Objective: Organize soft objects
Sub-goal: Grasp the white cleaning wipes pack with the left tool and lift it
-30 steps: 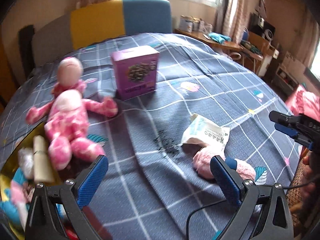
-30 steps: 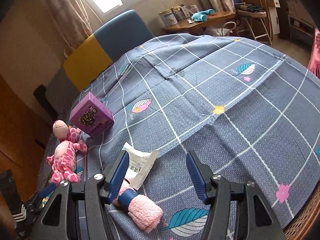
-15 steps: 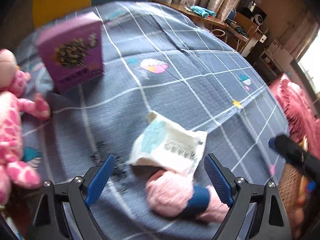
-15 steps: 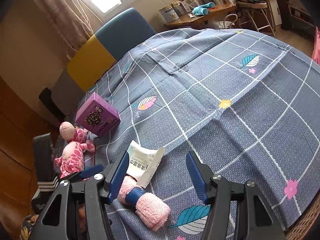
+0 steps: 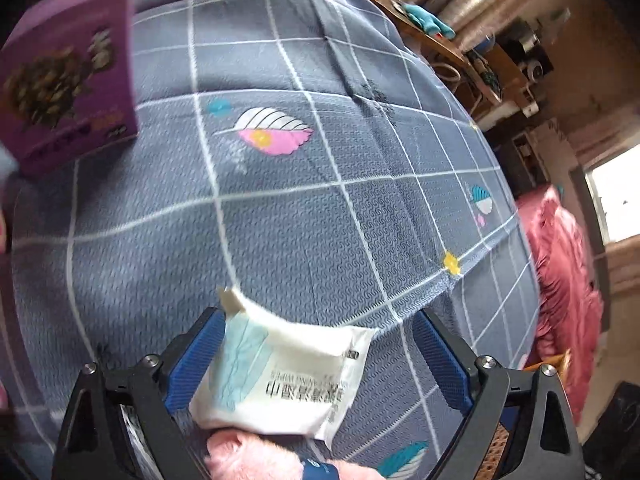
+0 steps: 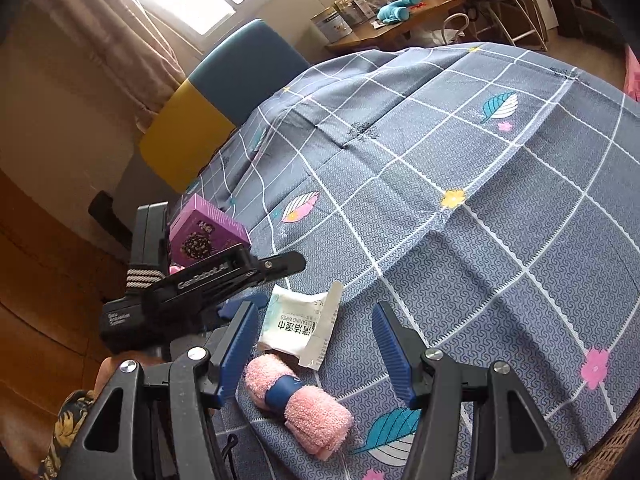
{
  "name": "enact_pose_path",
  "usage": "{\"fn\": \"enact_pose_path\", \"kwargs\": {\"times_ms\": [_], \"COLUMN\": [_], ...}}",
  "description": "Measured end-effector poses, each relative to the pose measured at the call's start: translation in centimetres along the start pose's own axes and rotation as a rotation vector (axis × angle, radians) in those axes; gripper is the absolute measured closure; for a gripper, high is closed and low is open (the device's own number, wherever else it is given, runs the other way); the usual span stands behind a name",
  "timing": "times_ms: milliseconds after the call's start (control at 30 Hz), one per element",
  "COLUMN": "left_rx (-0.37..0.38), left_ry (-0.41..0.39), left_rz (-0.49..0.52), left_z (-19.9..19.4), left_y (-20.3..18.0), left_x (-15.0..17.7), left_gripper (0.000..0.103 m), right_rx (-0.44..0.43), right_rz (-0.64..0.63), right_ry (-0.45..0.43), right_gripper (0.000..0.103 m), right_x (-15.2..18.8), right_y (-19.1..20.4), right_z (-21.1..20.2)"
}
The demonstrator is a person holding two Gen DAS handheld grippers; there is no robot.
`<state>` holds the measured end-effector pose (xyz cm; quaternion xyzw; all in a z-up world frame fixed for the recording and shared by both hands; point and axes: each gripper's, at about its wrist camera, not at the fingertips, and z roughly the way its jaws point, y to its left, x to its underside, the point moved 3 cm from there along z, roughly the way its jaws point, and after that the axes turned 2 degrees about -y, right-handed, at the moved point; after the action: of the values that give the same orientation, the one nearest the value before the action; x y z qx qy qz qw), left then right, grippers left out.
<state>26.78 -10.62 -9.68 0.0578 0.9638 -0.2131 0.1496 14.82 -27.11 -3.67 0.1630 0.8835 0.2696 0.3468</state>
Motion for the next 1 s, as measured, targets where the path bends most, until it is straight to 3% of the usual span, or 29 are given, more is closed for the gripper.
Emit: {"fn": "enact_pose_path", "kwargs": {"times_ms": [67,167,233,367,600,667,700,767,867,1000], "left_rx": [-0.023,-0.136,-0.155,-0.095,-0.160,-0.192,-0.213,-0.217,-0.222,-0.190], "left_ry": [0.025,0.018,0.044,0.078,0.088,0.070,0.073,0.060,0.030,-0.026], "left_rz": [0.138,0.461,0.567,0.552,0.637,0.654,0.661,0.669,0.648,0.506], "left_z": [0.4,-0.4,-0.7,-0.8,2.7,3.3,3.5,3.2,2.1,-0.4], "left_y": [-1.0,-2.1,-1.9,-1.1,-3.4,-3.8,-3.8,-3.6,-2.8,0.0], "left_x": [-0.1,0.6,1.2,2.0,4.2,4.4,4.5,4.5,4.4,3.8], "left_gripper": [0.007,0.007,0.005,0.000,0.000,0.003,0.016,0.020,0.025,0.025], "right_rx": [-0.008,-0.019,-0.027,-0.032,-0.030,-0.025,-0.022,-0.021,-0.022,-0.012], "right_rz": [0.022,0.038,0.047,0.058,0.082,0.078,0.074,0.065,0.052,0.029], "right_ry": [0.009,0.009,0.016,0.020,0.011,0.010,0.007,0.008,0.016,0.034], "right_gripper": [0.041,0.041,0.041,0.041,0.041,0.041,0.041,0.041,0.041,0.041], "right_x": [0.0,0.0,0.0,0.0,-0.2,-0.2,-0.2,-0.1,0.0,0.3], "right_y": [-0.3,-0.5,-0.7,-0.9,-1.4,-1.4,-1.4,-1.3,-1.0,-0.8], "right_z": [0.1,0.0,0.2,0.2,0.1,0.1,0.1,0.2,0.4,0.8]}}
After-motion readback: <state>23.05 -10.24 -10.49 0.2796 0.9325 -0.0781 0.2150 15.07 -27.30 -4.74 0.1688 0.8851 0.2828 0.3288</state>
